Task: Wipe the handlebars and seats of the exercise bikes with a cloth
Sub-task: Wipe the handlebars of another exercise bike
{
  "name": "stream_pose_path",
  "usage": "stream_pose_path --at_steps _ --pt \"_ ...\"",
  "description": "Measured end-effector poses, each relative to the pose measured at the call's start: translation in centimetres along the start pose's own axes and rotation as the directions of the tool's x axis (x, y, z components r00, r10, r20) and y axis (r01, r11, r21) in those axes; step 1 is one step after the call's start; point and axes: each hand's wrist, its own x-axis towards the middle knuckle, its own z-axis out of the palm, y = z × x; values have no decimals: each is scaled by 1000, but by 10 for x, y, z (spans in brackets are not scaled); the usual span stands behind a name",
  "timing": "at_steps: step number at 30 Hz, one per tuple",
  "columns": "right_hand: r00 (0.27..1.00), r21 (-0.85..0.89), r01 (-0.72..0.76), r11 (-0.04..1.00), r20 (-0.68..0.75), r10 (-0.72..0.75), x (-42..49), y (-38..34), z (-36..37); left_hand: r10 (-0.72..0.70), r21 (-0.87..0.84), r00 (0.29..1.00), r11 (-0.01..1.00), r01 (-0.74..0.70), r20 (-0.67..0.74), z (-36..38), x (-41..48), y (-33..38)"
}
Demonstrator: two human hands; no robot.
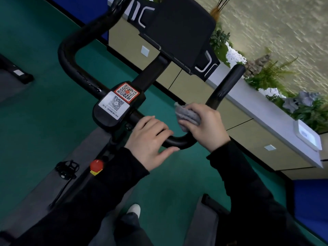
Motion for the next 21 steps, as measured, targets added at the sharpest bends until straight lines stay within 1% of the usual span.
stream_pose_path --at_steps 2,3,5,7,8,10,11,14,17,19,21 --pt "981 -2 19 1000 194 -19 8 -2 3 -28 -44 999 999 27 -17 2 0 -2" --pt "967 -7 32 999 254 -29 10 -3 4 -37 -65 999 997 36 -21 2 1 -3" --pt "949 -40 83 996 307 -67 14 1 1 -50 -91 999 995 48 -22 2 2 -4" --pt "946 -85 147 985 303 -115 16 6 -6 -56 -98 998 994 54 -19 3 2 -3" --pt "952 -111 161 981 278 -125 17 9 -9 -56 -101 998 993 54 -19 3 2 -4" --pt "970 -143 154 978 209 -123 19 12 -11 -54 -110 998 993 51 -26 3 1 -4" --pt "972 -140 156 978 197 -127 18 10 -8 -54 -114 998 992 50 -30 3 1 -4" --pt "942 -77 205 976 286 -176 12 1 6 -59 -116 998 992 55 -29 3 2 -2" --pt "924 -106 231 967 336 -183 18 5 4 -69 -122 997 990 67 -17 4 2 -3" --pt "942 -144 203 968 300 -153 24 11 -3 -72 -126 997 990 71 -7 4 2 -4" --pt "964 -133 176 975 226 -143 22 13 -5 -68 -121 998 990 66 -9 4 1 -4"
